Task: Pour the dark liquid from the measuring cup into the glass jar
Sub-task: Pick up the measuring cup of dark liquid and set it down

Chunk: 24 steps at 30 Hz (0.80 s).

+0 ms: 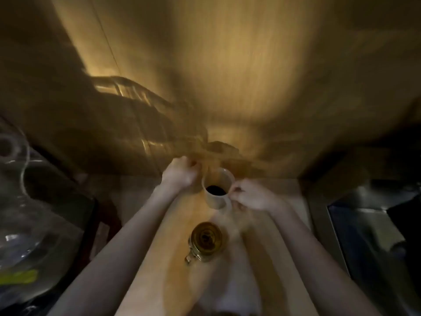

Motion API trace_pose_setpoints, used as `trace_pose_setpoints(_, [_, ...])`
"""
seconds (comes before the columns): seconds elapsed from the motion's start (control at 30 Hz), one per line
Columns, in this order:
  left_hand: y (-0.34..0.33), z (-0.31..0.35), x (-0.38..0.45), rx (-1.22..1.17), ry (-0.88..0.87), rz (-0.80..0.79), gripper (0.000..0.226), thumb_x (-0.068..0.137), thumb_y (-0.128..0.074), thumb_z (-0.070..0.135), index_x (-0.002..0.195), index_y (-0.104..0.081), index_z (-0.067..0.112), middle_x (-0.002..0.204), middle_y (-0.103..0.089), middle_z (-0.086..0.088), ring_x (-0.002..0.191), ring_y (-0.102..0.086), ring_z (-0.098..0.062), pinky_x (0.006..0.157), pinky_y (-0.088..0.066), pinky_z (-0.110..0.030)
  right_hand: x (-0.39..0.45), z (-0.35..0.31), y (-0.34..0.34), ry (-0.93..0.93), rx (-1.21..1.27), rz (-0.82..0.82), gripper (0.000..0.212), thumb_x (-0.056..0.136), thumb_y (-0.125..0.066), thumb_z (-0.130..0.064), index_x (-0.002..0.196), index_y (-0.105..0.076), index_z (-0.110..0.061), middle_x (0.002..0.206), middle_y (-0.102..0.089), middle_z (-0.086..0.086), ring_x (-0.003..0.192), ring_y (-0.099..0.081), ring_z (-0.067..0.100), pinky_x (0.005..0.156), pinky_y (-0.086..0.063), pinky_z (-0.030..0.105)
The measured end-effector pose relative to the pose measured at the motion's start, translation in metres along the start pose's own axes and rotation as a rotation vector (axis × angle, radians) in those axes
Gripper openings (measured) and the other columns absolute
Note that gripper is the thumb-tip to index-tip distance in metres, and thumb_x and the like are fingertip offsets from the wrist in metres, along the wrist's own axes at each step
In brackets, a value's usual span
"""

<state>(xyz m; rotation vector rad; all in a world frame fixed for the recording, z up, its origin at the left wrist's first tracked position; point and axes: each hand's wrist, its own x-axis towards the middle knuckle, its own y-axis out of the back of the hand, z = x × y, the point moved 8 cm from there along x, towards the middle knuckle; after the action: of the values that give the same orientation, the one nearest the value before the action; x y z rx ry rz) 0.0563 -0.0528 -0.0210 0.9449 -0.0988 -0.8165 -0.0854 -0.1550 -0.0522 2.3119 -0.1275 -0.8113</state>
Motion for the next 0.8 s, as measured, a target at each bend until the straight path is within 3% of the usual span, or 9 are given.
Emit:
trace_pose_setpoints(0.1, [-0.020,-0.011,0.003,-0.041,0.032,-0.003,0.047,0.078,-0.035,0.042,0.088,-0.067,0.009,0.096,-0.068,-0.017,0.091,-0.063,-0.035,0.082,-0.053,-0.045,0.008,0.019,-0.015,-0.061,-0.065,0.092,0.025,0.095,-0.046,-0.029,0.091,-0.064,-0.012,0.094,-0.067,0.006,0.090,-0.062,0.024,0.079,-0.052,0.040])
trace_pose_setpoints(0.2, [-0.045,-0.027,0.004,-0.046,0.088,0.029,0.039,0.090,-0.037,0.032,0.106,-0.061,0.006,0.108,-0.065,-0.021,0.102,-0.059,-0.039,0.084,-0.049,-0.041,0.011,0.032,-0.034,-0.094,-0.078,0.193,0.024,0.094,-0.045,-0.035,0.080,-0.053,-0.017,0.083,-0.062,0.005,0.086,-0.062,0.027,0.073,-0.049,0.038])
trace_pose_setpoints(0.3, [-0.063,-0.035,0.001,-0.148,0.105,0.072,0.036,0.094,-0.033,0.027,0.113,-0.055,0.006,0.116,-0.062,-0.022,0.108,-0.056,-0.039,0.076,-0.038,-0.032,0.012,0.036,-0.043,-0.097,-0.079,0.303,0.025,0.092,-0.051,-0.037,0.088,-0.058,-0.014,0.082,-0.064,0.009,0.083,-0.063,0.029,0.070,-0.050,0.038])
trace_pose_setpoints(0.47, [-0.085,-0.042,-0.007,-0.363,0.162,0.033,0.050,0.095,-0.024,0.042,0.140,-0.032,0.021,0.147,-0.041,-0.010,0.134,-0.037,-0.029,0.104,-0.030,-0.034,0.015,0.043,-0.054,-0.140,-0.150,0.332,0.032,0.096,-0.047,-0.034,0.111,-0.054,-0.007,0.104,-0.066,0.013,0.096,-0.062,0.031,0.075,-0.048,0.034])
trace_pose_setpoints(0.57, [-0.097,-0.050,-0.006,-0.526,0.192,-0.020,0.054,0.092,-0.025,0.050,0.141,-0.031,0.028,0.151,-0.035,-0.003,0.139,-0.030,-0.023,0.109,-0.023,-0.031,0.023,0.046,-0.065,-0.105,-0.084,0.266,0.029,0.097,-0.047,-0.031,0.111,-0.052,-0.006,0.106,-0.064,0.013,0.096,-0.061,0.029,0.078,-0.051,0.037])
trace_pose_setpoints(0.63, [-0.098,-0.050,-0.006,-0.660,0.204,-0.042,0.053,0.091,-0.030,0.052,0.138,-0.036,0.029,0.149,-0.037,-0.001,0.138,-0.032,-0.021,0.114,-0.023,-0.036,0.024,0.045,-0.067,-0.083,-0.030,0.269,0.024,0.097,-0.046,-0.023,0.111,-0.052,-0.004,0.105,-0.064,0.014,0.094,-0.061,0.029,0.075,-0.049,0.035])
trace_pose_setpoints(0.7, [-0.098,-0.049,-0.008,-0.735,0.230,-0.060,0.049,0.091,-0.034,0.049,0.135,-0.040,0.027,0.147,-0.041,-0.003,0.135,-0.036,-0.021,0.113,-0.028,-0.043,0.022,0.044,-0.065,-0.068,0.057,0.306,0.019,0.097,-0.046,-0.015,0.110,-0.053,-0.003,0.100,-0.064,0.015,0.091,-0.060,0.028,0.071,-0.046,0.033])
trace_pose_setpoints(0.8, [-0.099,-0.045,-0.011,-0.852,0.277,-0.104,0.046,0.093,-0.038,0.039,0.134,-0.042,0.020,0.144,-0.043,-0.006,0.134,-0.037,-0.023,0.110,-0.031,-0.042,0.018,0.043,-0.057,-0.074,0.196,0.396,0.017,0.094,-0.049,-0.007,0.108,-0.059,-0.005,0.096,-0.065,0.009,0.089,-0.060,0.022,0.069,-0.043,0.026])
